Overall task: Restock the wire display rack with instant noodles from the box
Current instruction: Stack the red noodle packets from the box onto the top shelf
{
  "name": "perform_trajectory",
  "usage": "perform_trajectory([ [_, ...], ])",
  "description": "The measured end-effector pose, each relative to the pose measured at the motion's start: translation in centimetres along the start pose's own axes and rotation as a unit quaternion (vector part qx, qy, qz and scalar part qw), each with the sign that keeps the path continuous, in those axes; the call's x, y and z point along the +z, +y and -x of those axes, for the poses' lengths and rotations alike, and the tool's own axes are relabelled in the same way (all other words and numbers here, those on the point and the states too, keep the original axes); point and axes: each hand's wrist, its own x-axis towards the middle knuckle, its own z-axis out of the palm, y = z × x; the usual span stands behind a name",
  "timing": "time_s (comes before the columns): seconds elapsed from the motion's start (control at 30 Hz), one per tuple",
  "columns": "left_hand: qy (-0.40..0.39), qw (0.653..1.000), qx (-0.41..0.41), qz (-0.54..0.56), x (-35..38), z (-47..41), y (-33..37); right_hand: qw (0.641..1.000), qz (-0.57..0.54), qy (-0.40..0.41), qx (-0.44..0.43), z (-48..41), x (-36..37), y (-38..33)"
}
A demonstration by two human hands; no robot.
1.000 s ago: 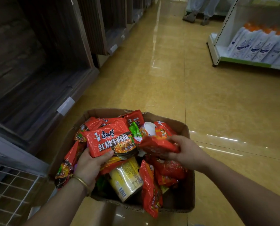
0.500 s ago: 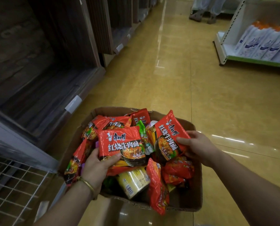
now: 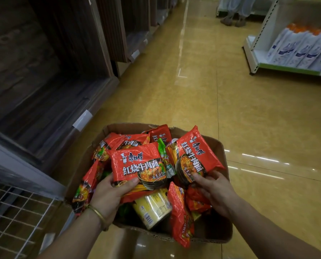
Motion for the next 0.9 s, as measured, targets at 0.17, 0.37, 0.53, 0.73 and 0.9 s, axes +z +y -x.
perform_trajectory([
  [0.17,-0.014,1.000,-0.003,0.006,-0.1,0.2,0.3,0.996,0.085,0.029,-0.028,-0.2,1.5,0.7],
  [0.37,-0.020,1.000,0.000,0.008,0.0,0.8,1.3,0.997,0.041,0.064,-0.033,-0.4,1.8,-0.4],
  [0.53,-0.019,1.000,0.008,0.017,-0.4,1.1,4.2,0.998,0.001,0.049,-0.047,0.5,2.0,-4.3],
  [0.73,0.029,0.996,0.030,0.077,-1.2,3.6,10.6,0.989,0.101,-0.031,-0.103,5.4,3.9,-11.7],
  [0.9,0.066,0.993,0.018,0.097,-2.1,9.1,17.0,0.989,0.095,-0.077,-0.084,11.9,6.1,-18.7],
])
